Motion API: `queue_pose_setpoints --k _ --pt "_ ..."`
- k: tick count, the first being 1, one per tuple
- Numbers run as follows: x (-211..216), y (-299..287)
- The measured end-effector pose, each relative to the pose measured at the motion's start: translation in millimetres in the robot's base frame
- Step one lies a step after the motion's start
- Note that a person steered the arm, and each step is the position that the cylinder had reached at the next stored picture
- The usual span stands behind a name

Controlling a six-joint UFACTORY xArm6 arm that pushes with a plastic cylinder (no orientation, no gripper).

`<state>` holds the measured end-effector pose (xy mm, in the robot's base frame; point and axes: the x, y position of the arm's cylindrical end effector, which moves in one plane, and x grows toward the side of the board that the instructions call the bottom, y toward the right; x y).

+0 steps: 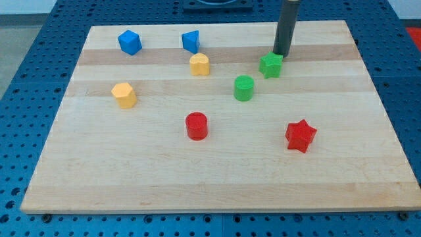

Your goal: Push the green star to the right of green circle

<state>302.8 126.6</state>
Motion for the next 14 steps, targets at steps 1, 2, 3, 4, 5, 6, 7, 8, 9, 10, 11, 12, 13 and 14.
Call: queue_pose_setpoints --k 1,2,3,4,5,6,7,8,9,10,11,12,13,14 --pt "11.8 -3.8" --pt "12.8 -4.4" --pt "9.5 -9.5" --pt "9.4 -19.6" --pt "18.9 -31.8" --pt "30.1 -35.7" --pt "40.9 -35.6" --pt "50.0 -35.6" --pt "50.0 -35.1" --pt "50.0 -13.2" --pt "58.5 10.6" --pt "63.5 7.9" --pt "80.8 1.1" --pt "88.5 -2.0"
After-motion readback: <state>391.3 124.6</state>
